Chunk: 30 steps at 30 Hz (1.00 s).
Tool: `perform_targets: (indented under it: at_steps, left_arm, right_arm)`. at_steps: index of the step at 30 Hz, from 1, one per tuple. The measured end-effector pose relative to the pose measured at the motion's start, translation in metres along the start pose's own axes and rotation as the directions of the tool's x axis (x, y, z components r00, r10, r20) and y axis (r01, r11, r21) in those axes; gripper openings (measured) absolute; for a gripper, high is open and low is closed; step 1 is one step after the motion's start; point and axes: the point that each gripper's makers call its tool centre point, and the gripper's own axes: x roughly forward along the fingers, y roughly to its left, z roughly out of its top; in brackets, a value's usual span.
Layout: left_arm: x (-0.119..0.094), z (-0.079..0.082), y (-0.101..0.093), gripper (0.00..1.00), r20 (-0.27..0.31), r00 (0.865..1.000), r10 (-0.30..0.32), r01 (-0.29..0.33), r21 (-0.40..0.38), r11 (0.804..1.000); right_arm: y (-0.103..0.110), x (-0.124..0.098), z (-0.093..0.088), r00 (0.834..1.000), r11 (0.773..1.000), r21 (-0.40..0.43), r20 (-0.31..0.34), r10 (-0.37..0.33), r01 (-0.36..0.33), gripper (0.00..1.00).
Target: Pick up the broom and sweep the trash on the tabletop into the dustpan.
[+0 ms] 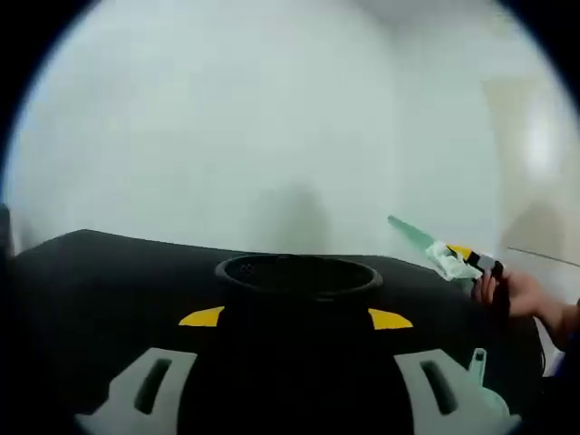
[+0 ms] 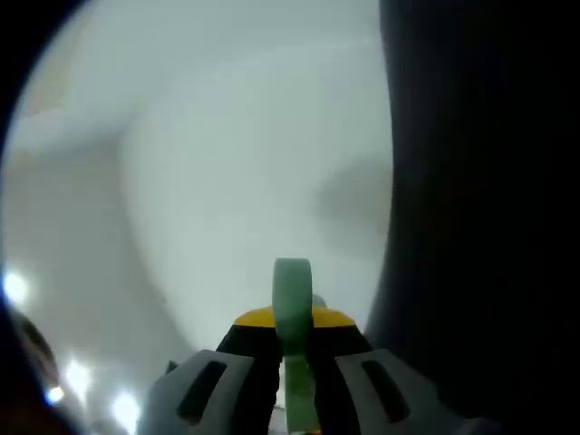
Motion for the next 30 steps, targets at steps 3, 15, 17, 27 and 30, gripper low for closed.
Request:
perform_targets:
  at_steps: [3, 15, 17, 27, 30]
  left_arm:
    - [0.015, -0.004, -0.023, 0.56, -0.021, 0.999, -0.044, 0.044, 0.002, 0.999]
    - [0.046, -0.019, -0.097, 0.56, -0.155, 0.981, -0.117, 0.132, 0.092, 0.987]
    - [0.048, -0.021, -0.11, 0.56, -0.157, 0.977, -0.144, 0.159, 0.085, 0.984]
    - [0.042, -0.029, -0.165, 0.56, -0.143, 0.961, -0.237, 0.249, 0.079, 0.965]
    - [0.04, -0.031, -0.179, 0.56, -0.148, 0.954, -0.26, 0.273, 0.077, 0.959]
  right_arm:
    - [-0.001, -0.006, 0.013, 0.999, 0.999, -0.034, 0.025, -0.022, 0.023, 0.12]
    - [0.005, -0.027, 0.065, 0.993, 0.998, -0.06, 0.119, -0.008, 0.015, 0.12]
    - [0.005, -0.028, 0.067, 0.992, 0.998, -0.058, 0.125, -0.006, 0.013, 0.12]
    - [0.008, -0.034, 0.077, 0.991, 0.998, -0.069, 0.136, 0.009, 0.0, 0.12]
    - [0.006, -0.035, 0.082, 0.989, 0.997, -0.073, 0.147, 0.002, 0.009, 0.12]
